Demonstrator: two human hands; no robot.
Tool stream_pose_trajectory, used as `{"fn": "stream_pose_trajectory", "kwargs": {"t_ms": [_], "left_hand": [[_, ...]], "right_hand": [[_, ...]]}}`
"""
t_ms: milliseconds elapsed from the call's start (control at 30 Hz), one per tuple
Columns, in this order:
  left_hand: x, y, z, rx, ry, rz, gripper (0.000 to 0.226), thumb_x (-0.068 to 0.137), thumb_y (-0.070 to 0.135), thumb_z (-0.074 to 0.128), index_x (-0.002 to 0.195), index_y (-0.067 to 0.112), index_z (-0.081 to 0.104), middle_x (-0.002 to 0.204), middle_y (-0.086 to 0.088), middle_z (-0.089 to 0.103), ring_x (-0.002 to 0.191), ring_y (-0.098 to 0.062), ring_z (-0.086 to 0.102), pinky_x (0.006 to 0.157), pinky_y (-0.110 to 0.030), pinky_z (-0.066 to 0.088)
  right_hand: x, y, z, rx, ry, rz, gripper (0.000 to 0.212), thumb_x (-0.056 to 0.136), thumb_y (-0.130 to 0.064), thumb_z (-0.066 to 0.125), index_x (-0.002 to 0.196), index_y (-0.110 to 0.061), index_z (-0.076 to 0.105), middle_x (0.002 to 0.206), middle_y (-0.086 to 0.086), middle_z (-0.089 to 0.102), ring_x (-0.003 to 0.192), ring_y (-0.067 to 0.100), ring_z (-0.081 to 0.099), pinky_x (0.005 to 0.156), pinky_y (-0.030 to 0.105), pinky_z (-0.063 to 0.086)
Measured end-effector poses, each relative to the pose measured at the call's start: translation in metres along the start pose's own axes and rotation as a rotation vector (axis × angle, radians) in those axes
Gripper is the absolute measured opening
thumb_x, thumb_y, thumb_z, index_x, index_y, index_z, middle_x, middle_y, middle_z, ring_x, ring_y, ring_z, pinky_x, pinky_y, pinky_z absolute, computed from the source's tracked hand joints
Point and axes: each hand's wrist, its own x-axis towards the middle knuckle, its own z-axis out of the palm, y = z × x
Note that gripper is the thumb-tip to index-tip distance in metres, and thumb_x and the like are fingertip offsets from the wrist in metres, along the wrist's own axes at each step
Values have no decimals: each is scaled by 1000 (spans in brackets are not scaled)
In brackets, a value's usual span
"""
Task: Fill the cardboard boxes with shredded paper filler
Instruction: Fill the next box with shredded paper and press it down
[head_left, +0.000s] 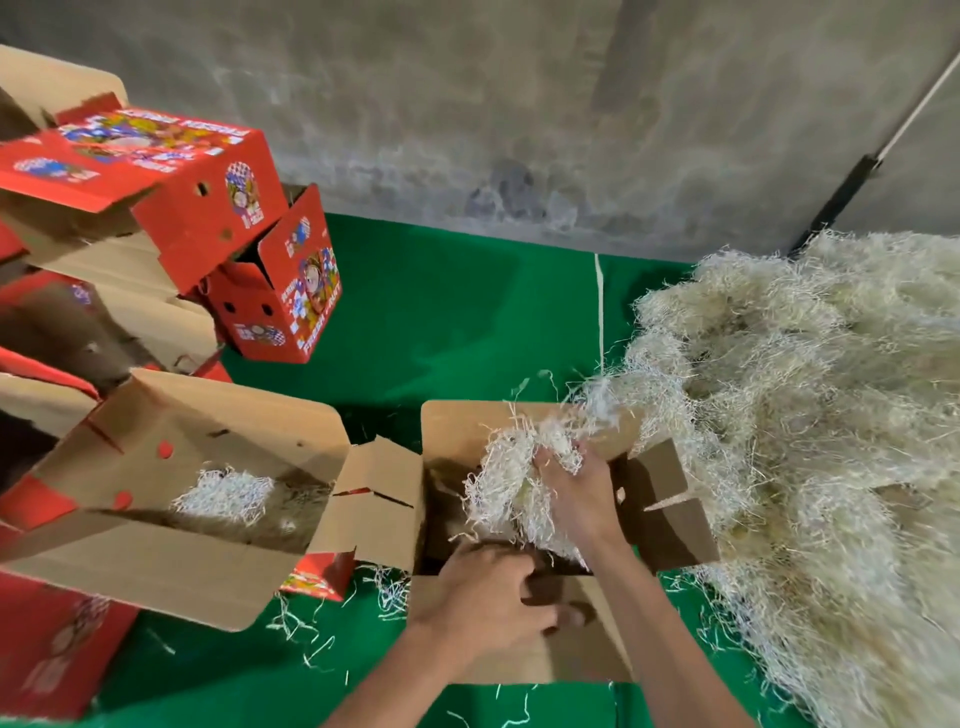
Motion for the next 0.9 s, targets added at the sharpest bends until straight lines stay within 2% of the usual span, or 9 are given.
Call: {"fn": "stream_pose_trajectory", "kwargs": {"t_ms": [133, 200, 333, 467, 600, 767, 800, 833, 900], "left_hand": [[10, -9, 16, 154, 86, 69, 94, 71, 100, 14, 116, 29, 58, 100, 4, 67, 92, -18, 63, 90, -40, 47], [13, -11, 17, 220, 104, 78, 74, 87, 85, 25, 115, 24, 55, 102, 0, 67, 94, -20, 63, 89, -41, 44], [14, -11, 13, 324, 95, 176, 33, 95, 29, 54, 124, 15, 53, 98, -5, 67, 83, -21, 63, 92, -43, 48], [-3, -18, 24, 282, -67, 214, 51, 94, 59, 40, 123, 17, 47, 87, -3, 58, 82, -22, 55, 91, -46, 46], [-8, -22, 6, 231, -84, 77, 87, 71, 96, 28, 115, 26, 54, 94, 3, 65, 92, -19, 62, 93, -40, 48], [-20, -21, -15, -466, 186, -161, 71, 74, 96, 33, 89, 31, 59, 85, 20, 71, 75, 0, 67, 64, -17, 52], [-17, -20, -20, -624, 252, -233, 65, 76, 95, 32, 94, 38, 56, 89, 22, 69, 81, -1, 69, 65, -18, 54], [-12, -18, -24, -815, 282, -315, 59, 79, 93, 29, 107, 46, 52, 100, 27, 62, 93, -5, 69, 68, -18, 55], [4, -12, -25, -1206, 324, -475, 64, 91, 80, 31, 143, 44, 40, 134, 24, 48, 126, -16, 54, 91, -26, 55]], "right_hand": [[8, 11, 12, -8, -58, 149, 87, 97, -46, 62, 159, -11, 14, 142, 11, 54, 124, 25, 57, 104, 40, 48], [10, 16, 17, -8, -75, 229, 84, 97, -40, 63, 157, -6, 17, 104, 8, 66, 90, 10, 65, 66, 20, 40], [14, 26, 16, -166, -173, 325, 75, 98, -38, 60, 154, -2, 26, 127, 9, 58, 98, 17, 52, 86, 26, 44], [4, 46, -11, -355, -217, 400, 53, 103, -25, 54, 147, 1, 41, 147, 17, 48, 134, 33, 47, 104, 35, 40], [-9, 51, -14, 75, -147, 457, 39, 108, -9, 39, 146, -5, 43, 146, 32, 46, 139, 54, 33, 117, 54, 27], [-24, 36, 5, 315, 16, 424, 19, 107, -20, 45, 118, -7, 54, 131, 30, 56, 121, 38, 56, 107, 47, 42], [-28, 34, 9, 322, 27, 398, 13, 107, -17, 42, 94, -18, 38, 125, 31, 57, 121, 37, 55, 106, 48, 43], [-31, 34, 13, 318, 8, 387, 28, 107, -17, 39, 135, -13, 37, 135, 21, 30, 117, 31, 57, 112, 47, 25], [-39, 29, 27, 337, -99, 372, 25, 107, -26, 36, 100, -22, 60, 102, 2, 72, 90, 9, 64, 76, 29, 48]]}}
